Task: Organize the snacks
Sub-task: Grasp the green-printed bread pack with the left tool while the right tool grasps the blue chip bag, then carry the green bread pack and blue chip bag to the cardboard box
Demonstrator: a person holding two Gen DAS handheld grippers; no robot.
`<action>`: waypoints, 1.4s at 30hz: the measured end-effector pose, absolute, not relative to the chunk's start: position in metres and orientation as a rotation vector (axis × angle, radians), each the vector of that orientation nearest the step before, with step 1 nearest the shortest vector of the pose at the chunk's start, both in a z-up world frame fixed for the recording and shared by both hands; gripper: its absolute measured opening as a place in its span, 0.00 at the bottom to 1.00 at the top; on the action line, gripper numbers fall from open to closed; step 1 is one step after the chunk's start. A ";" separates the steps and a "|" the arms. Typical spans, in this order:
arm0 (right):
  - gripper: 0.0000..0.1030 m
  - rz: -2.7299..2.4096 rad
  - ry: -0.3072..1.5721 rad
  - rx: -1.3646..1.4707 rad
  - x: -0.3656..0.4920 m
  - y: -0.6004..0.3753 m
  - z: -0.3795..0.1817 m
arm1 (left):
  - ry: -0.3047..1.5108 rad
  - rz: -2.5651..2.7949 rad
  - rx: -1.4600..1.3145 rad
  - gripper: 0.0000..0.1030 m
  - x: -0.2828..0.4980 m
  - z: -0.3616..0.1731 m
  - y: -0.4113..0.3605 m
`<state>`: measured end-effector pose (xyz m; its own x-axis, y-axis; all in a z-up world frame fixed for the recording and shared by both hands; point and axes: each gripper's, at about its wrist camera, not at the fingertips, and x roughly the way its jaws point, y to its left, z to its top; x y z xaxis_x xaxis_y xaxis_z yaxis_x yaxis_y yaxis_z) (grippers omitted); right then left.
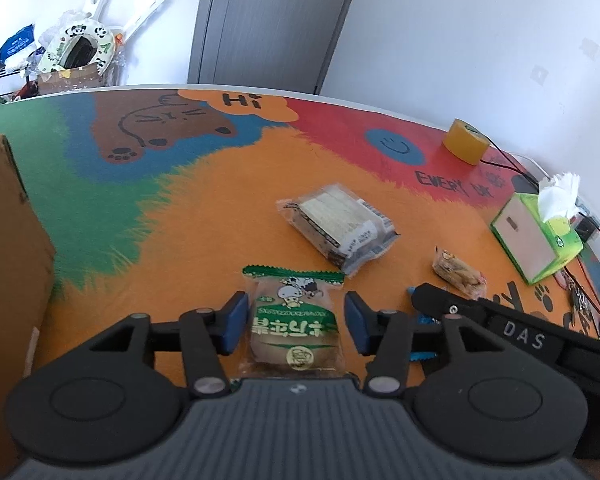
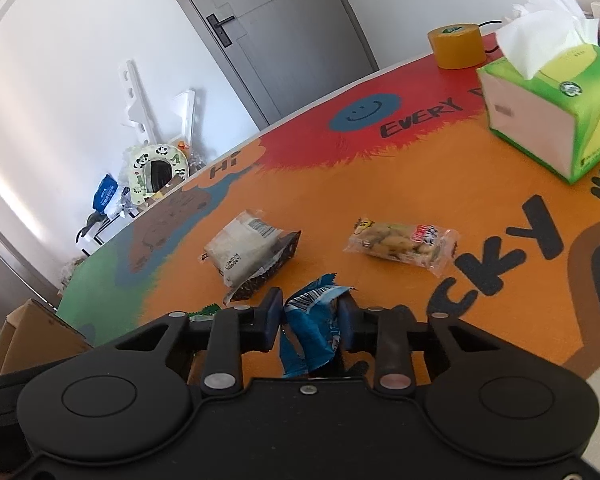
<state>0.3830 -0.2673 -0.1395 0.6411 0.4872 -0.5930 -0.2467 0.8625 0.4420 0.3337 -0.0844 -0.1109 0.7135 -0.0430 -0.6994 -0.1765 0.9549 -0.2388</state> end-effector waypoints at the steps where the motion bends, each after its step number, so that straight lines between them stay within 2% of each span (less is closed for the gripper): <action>1: 0.29 0.426 0.768 0.343 0.381 -0.269 -0.139 | 0.776 0.076 -0.294 0.56 0.333 -0.112 -0.086; 8: 0.29 0.409 0.762 0.376 0.368 -0.286 -0.139 | 0.768 0.089 -0.244 0.57 0.328 -0.117 -0.097; 11: 0.29 0.403 0.758 0.381 0.362 -0.288 -0.139 | 0.767 0.110 -0.209 0.46 0.327 -0.118 -0.099; 19: 0.29 0.413 0.739 0.390 0.347 -0.288 -0.134 | 0.749 0.088 -0.233 0.46 0.310 -0.105 -0.096; 42: 0.29 0.493 0.603 0.364 0.291 -0.266 -0.073 | 0.575 0.064 -0.276 0.46 0.239 -0.032 -0.070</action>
<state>0.2906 -0.2660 -0.0733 0.7150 0.5373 -0.4474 -0.3310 0.8237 0.4603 0.2391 -0.0702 -0.0323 0.8384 -0.0172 -0.5448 -0.1360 0.9613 -0.2396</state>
